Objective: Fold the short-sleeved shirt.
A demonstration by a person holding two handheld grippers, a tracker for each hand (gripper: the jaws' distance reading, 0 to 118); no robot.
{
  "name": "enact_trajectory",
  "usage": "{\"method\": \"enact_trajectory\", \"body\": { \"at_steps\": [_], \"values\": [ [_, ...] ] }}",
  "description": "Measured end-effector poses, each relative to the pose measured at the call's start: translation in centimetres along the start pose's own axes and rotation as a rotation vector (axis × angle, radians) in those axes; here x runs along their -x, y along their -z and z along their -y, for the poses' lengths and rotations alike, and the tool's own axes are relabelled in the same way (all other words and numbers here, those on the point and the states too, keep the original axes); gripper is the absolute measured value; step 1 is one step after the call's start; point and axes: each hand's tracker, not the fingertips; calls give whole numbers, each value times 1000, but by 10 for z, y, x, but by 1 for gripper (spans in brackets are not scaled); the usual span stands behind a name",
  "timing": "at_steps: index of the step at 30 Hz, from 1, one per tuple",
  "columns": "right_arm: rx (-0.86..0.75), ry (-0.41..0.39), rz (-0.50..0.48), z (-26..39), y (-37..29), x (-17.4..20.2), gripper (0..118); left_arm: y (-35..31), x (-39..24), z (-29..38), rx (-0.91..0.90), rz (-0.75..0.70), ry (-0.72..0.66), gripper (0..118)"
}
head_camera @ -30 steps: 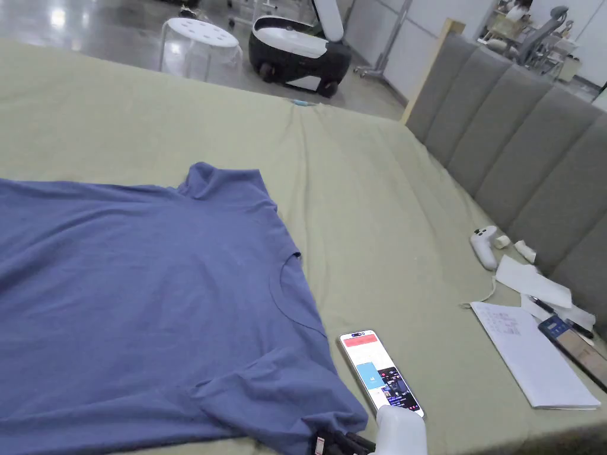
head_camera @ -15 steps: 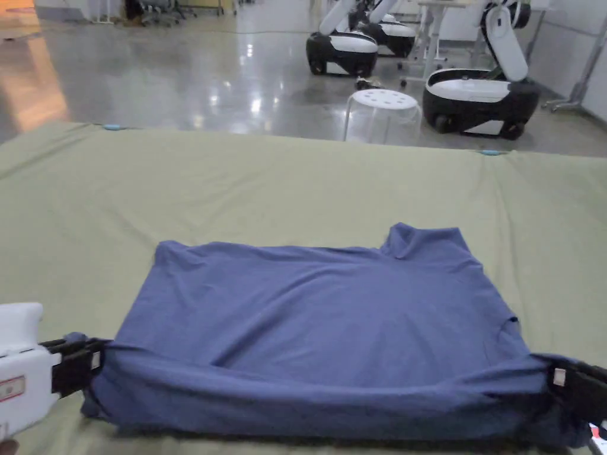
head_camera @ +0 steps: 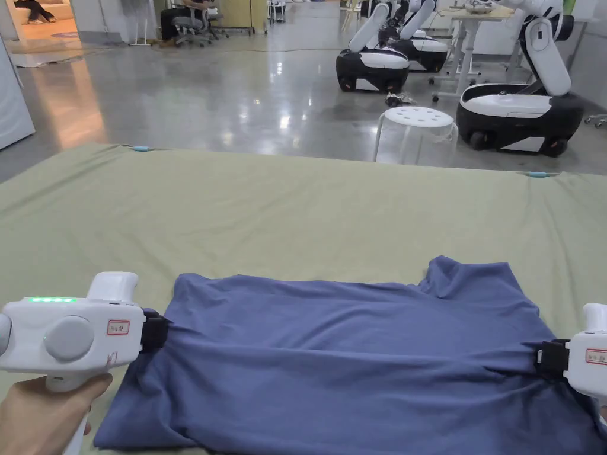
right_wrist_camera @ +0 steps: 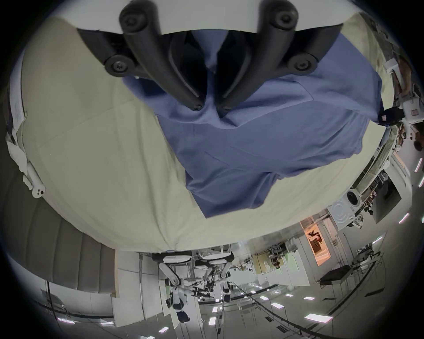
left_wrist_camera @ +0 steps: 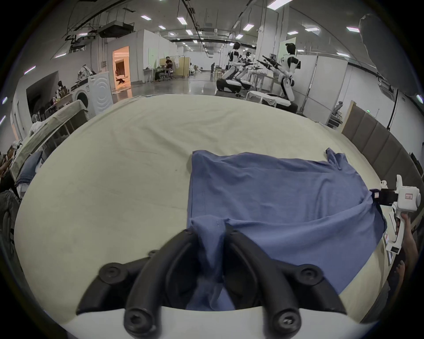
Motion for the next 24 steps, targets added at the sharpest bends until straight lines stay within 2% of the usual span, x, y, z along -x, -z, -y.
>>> {"method": "enact_trajectory", "body": {
  "at_steps": [2, 3, 5, 9, 13, 17, 18, 19, 20, 22, 23, 24],
  "values": [
    [-5, 1, 4, 2, 1, -5, 60, -3, 3, 4, -35, 5, 30, 61],
    [-3, -5, 4, 1, -3, -7, 78, -20, -1, 8, -75, -1, 30, 75],
    [-45, -41, -52, -4, -28, -11, 76, -57, 2, 13, -180, 77, 9, 77],
    [-239, -120, -48, 0, -103, -3, 77, -148, -8, 35, -387, 92, 2, 77],
    [-421, -185, -79, 36, -186, 19, 78, -244, -49, 61, -591, 66, 110, 77],
    [-483, -185, -111, 84, -240, 37, 77, -305, -95, 95, -702, 24, 262, 77],
    [-499, -187, -112, 93, -247, 41, 75, -314, -102, 101, -698, 21, 263, 77],
    [-512, -195, -111, 103, -257, 46, 66, -319, -103, 108, -692, 26, 253, 77],
    [-528, -223, -92, 113, -267, 52, 57, -327, -108, 116, -702, 27, 246, 77],
    [-535, -252, -60, 127, -282, 64, 30, -342, -113, 130, -724, 31, 213, 75],
    [-532, -245, -71, 134, -289, 67, 25, -343, -109, 135, -717, 35, 202, 75],
    [-528, -231, -110, 140, -295, 68, 25, -347, -110, 141, -716, 32, 188, 75]
  ]
}}
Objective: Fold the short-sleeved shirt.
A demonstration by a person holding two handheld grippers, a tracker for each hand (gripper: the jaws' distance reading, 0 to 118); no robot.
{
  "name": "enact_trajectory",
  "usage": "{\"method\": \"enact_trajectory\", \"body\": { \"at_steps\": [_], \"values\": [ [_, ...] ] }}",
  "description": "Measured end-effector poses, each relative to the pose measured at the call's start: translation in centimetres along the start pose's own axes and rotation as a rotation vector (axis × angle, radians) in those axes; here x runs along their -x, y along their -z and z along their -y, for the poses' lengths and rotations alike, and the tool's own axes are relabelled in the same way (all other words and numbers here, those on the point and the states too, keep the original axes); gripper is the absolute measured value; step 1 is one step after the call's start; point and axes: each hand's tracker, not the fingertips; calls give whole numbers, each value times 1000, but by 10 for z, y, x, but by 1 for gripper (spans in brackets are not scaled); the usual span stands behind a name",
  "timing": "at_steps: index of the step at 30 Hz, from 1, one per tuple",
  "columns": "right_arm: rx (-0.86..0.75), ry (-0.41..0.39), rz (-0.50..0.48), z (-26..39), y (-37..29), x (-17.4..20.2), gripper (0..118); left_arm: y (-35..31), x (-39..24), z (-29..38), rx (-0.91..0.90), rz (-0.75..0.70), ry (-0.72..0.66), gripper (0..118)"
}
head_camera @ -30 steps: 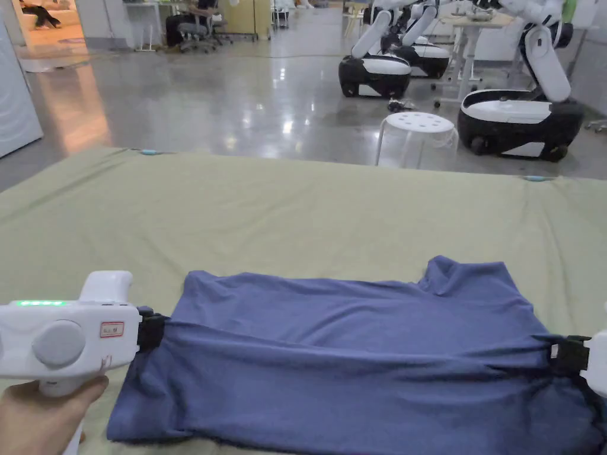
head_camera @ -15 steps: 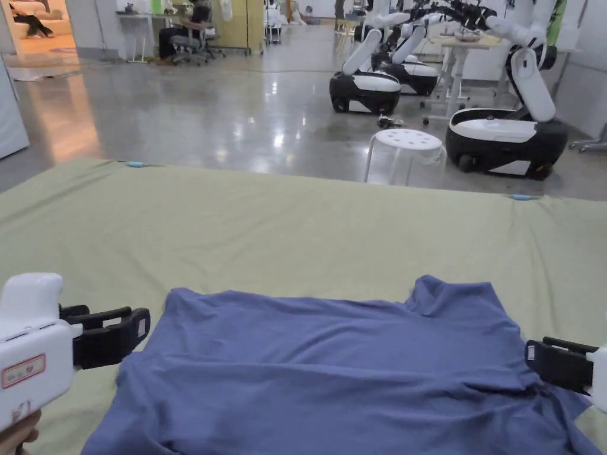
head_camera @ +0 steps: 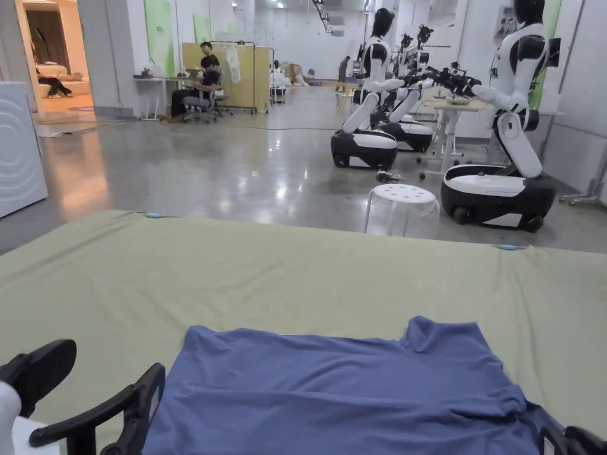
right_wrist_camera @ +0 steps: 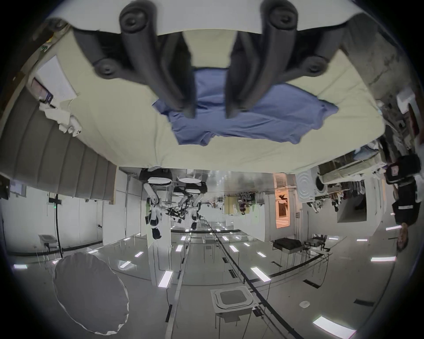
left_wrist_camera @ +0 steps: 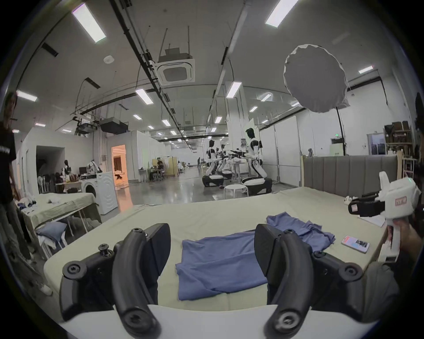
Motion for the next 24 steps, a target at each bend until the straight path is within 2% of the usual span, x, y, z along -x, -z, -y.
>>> {"method": "enact_trajectory", "body": {
  "at_steps": [1, 2, 3, 4, 5, 8, 11, 17, 22, 24],
  "values": [
    [6, 20, -38, 1, -7, 3, 14, -7, -2, 2, 0, -7, -12, 67],
    [1, 14, -30, 6, -12, 4, 7, -13, -2, 3, 9, -2, -33, 47],
    [0, 7, -44, 6, -16, 6, 5, -14, 0, 4, 15, -4, -49, 18],
    [-7, -15, -60, 7, -21, 9, 0, -17, -1, 7, 20, -35, -65, 7],
    [-17, -27, -42, 6, -25, 12, 0, -20, 1, 8, 30, -4, -87, 6],
    [-31, -41, 3, 2, -30, 15, 0, -21, -2, 16, 45, -49, -71, 3],
    [-45, 4, -6, -4, -30, 13, 0, -22, -4, 20, 55, -47, -68, 3],
    [-32, 38, -33, -4, -23, 10, 0, -10, 3, 24, 107, -13, -79, 3],
    [1, 16, -46, 2, -13, 13, 0, 14, 20, 31, 162, -4, -144, 3],
    [13, 41, -61, 6, -7, 9, 0, 36, 33, 38, 229, -17, -199, 5]
  ]
}}
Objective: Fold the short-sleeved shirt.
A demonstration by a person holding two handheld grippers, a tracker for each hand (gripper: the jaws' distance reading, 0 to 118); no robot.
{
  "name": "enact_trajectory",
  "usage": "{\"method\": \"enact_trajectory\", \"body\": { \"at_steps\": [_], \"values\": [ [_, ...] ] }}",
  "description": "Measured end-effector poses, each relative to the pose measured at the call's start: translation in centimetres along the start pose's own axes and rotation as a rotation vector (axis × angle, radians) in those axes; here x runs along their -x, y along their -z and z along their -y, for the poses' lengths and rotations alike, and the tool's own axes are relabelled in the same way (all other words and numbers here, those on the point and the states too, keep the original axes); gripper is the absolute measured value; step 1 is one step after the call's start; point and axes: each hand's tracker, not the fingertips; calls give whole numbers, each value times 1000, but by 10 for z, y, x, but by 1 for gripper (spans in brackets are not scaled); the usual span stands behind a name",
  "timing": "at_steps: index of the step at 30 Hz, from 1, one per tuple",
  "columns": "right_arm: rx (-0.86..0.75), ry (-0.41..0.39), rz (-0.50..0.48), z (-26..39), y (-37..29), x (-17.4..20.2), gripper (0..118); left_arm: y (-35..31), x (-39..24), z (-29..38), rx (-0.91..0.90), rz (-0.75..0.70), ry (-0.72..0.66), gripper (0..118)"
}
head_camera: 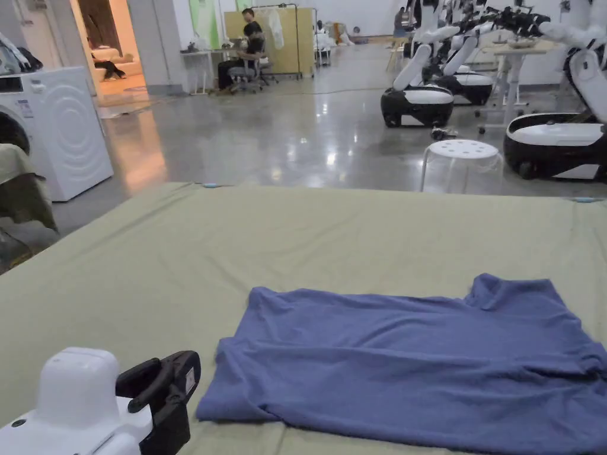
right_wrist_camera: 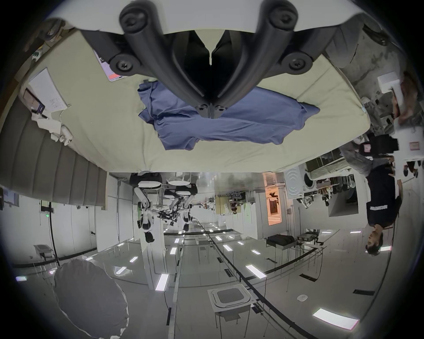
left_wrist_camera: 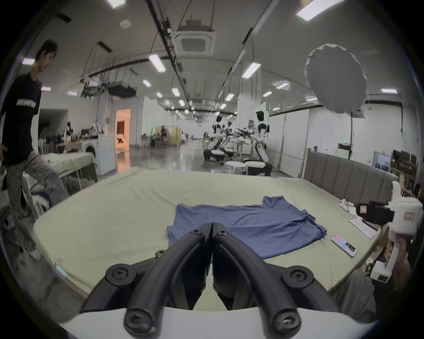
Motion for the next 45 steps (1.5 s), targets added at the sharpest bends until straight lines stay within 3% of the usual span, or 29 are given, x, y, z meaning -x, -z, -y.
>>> {"method": "enact_trajectory", "body": {
  "at_steps": [1, 3, 4, 10, 15, 17, 19, 21, 22, 26, 27, 29, 30, 34, 37, 40, 42, 43, 44, 45],
  "values": [
    [9, 14, -9, 1, 3, -2, 0, 11, 7, 2, 13, -10, -26, 19],
    [23, 42, -19, 6, 9, -8, 0, 43, 26, 8, 91, -14, -66, 65],
    [34, 53, -26, 8, 12, -10, 0, 60, 35, 11, 130, 6, -94, 75],
    [84, 87, -22, 21, 24, -23, 0, 177, 88, 34, 397, -6, -269, 76],
    [121, 119, 7, 31, 27, -36, 0, 231, 87, 54, 577, -86, -202, 73],
    [135, 145, 15, 34, 28, -41, 0, 244, 87, 59, 626, -98, -221, 48],
    [145, 163, 16, 36, 28, -46, 0, 244, 79, 63, 611, -117, -162, 42],
    [155, 171, 31, 38, 30, -49, 0, 244, 71, 63, 627, -167, -82, 29],
    [158, 174, 31, 38, 31, -50, 0, 244, 69, 61, 619, -149, -110, 21],
    [190, 180, 64, 30, 46, -62, 0, 245, 54, 63, 632, -178, -61, 17],
    [193, 177, 77, 28, 53, -68, 3, 248, 52, 65, 636, -185, -32, 17],
    [269, 204, 121, 27, 84, -90, 50, 252, 47, 69, 656, -178, 38, 17],
    [316, 235, 113, 28, 100, -103, 66, 252, 45, 69, 660, -173, 66, 17],
    [427, 377, 157, 44, 169, -149, 68, 246, 31, 71, 650, -165, 124, 17],
    [484, 391, 188, 57, 212, -158, 69, 249, 44, 70, 647, -155, 85, 17],
    [623, 306, 203, 79, 249, -156, 69, 250, 50, 69, 642, -142, 66, 17],
    [624, 152, 246, 84, 254, -149, 67, 250, 50, 69, 639, -139, 61, 17],
    [630, 161, 248, 78, 254, -147, 62, 249, 50, 70, 639, -139, 60, 17],
    [617, 180, 241, 76, 251, -149, 46, 248, 50, 70, 637, -138, 58, 16],
    [584, 192, 217, 76, 248, -153, 19, 244, 53, 70, 620, -125, 51, 16]
  ]
}}
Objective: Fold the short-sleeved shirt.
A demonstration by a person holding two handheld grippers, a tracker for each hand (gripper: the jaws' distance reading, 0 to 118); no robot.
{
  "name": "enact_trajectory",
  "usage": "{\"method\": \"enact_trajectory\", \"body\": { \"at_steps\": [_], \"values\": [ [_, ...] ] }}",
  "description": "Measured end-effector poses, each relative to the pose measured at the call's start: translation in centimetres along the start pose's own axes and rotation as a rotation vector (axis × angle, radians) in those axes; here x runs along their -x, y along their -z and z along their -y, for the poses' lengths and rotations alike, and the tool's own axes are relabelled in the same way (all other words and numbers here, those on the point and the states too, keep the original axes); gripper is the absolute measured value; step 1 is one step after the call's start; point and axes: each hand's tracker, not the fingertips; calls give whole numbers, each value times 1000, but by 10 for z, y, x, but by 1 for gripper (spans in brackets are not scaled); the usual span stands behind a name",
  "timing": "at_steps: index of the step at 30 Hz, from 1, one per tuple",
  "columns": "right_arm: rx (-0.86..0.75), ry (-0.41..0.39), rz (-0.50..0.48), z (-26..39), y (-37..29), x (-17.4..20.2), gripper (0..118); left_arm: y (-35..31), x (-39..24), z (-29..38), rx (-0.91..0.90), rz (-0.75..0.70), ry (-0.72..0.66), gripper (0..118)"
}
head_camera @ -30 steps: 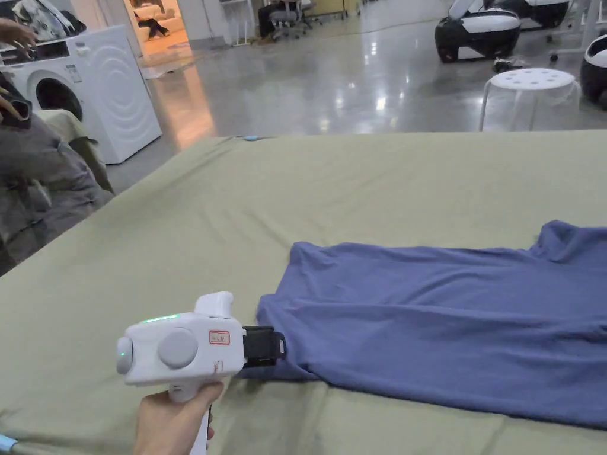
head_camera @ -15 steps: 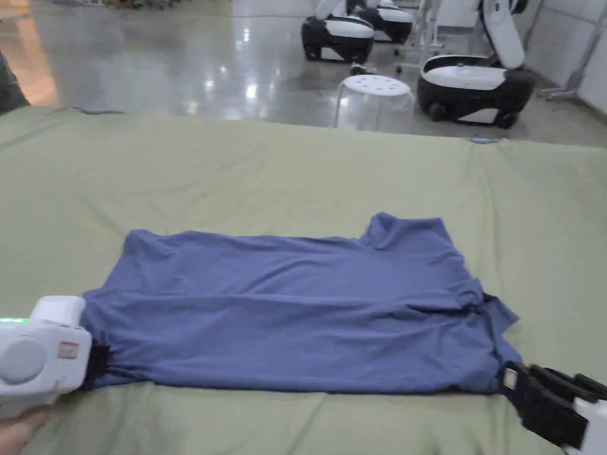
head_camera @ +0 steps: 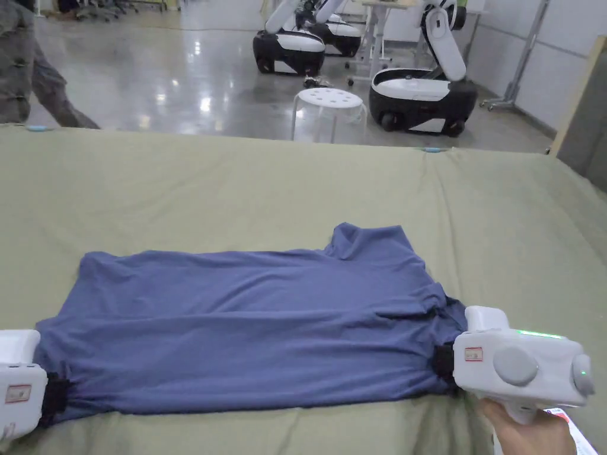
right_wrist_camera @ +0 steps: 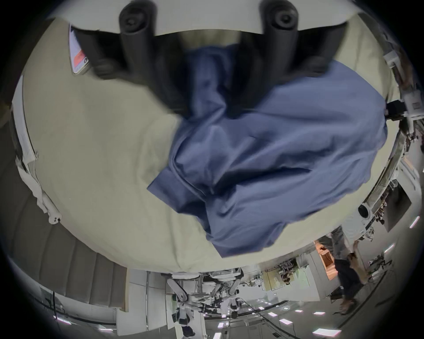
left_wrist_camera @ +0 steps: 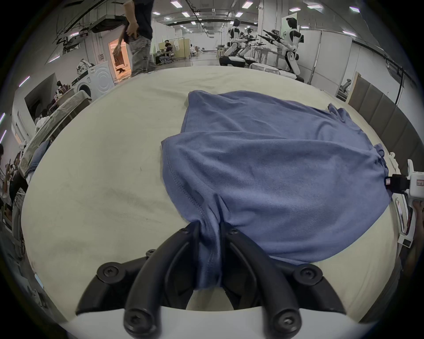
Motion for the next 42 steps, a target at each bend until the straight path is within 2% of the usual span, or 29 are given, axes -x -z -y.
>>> {"method": "enact_trajectory", "body": {
  "at_steps": [1, 2, 3, 6, 8, 9, 10, 15, 21, 22, 23, 24, 25, 26, 27, 28, 29, 31, 33, 35, 38, 41, 42],
  "values": [
    [-4, 78, -84, -1, 5, -12, 10, -2, 5, 1, -15, 30, -16, 15],
    [-10, 100, -18, -2, 4, -13, 10, -3, 17, -3, -21, 53, -61, 13],
    [-50, 99, -12, -2, -5, -12, 10, -11, 26, -6, -35, 80, -112, 10],
    [-96, -34, 19, 2, -53, 15, 10, -55, 36, -13, -141, 124, -154, 9],
    [-115, -23, 5, 3, -75, 17, 10, -75, 36, -14, -148, 130, -117, 8],
    [-153, -21, -12, 10, -97, 27, 10, -86, 34, -12, -172, 110, -44, 8],
    [-168, -44, -29, 16, -111, 29, 10, -91, 34, -6, -169, 84, -13, 8],
    [-162, -39, -9, 72, -173, 21, 10, -137, 54, 47, -144, 139, -22, 9],
    [-93, -62, -3, 133, -187, 21, 10, -157, 58, 116, -186, 230, -105, 9],
    [-82, -72, 1, 137, -185, 23, 10, -162, 49, 119, -185, 207, -87, 10],
    [-75, -79, 29, 144, -183, 25, 11, -165, 43, 124, -209, 207, -76, 17],
    [-78, -80, 35, 149, -183, 26, 18, -169, 41, 127, -243, 168, -53, 31],
    [-76, -78, 38, 152, -182, 22, 41, -176, 39, 131, -273, 211, -40, 53],
    [-76, -59, 37, 158, -185, 20, 59, -177, 49, 138, -309, 235, -37, 67],
    [-96, -13, 11, 164, -193, 19, 67, -187, 48, 141, -359, 260, -50, 73],
    [-120, 1, -17, 169, -200, 19, 73, -195, 46, 143, -391, 272, -56, 73],
    [-184, 26, -50, 177, -209, 12, 73, -208, 39, 145, -444, 268, -46, 73],
    [-287, 17, -95, 188, -227, 18, 76, -233, 15, 146, -522, 236, -14, 73],
    [-379, -51, -106, 196, -243, 27, 81, -250, -6, 146, -588, 198, 36, 73],
    [-454, -121, -56, 197, -254, 42, 84, -262, -29, 143, -617, 192, 64, 73],
    [-492, -198, -85, 191, -257, 61, 84, -269, -53, 144, -666, 196, 81, 73],
    [-510, -216, -141, 182, -254, 76, 84, -270, -78, 143, -687, 189, 96, 73],
    [-509, -212, -152, 179, -254, 79, 84, -266, -68, 144, -688, 188, 100, 73]
  ]
}}
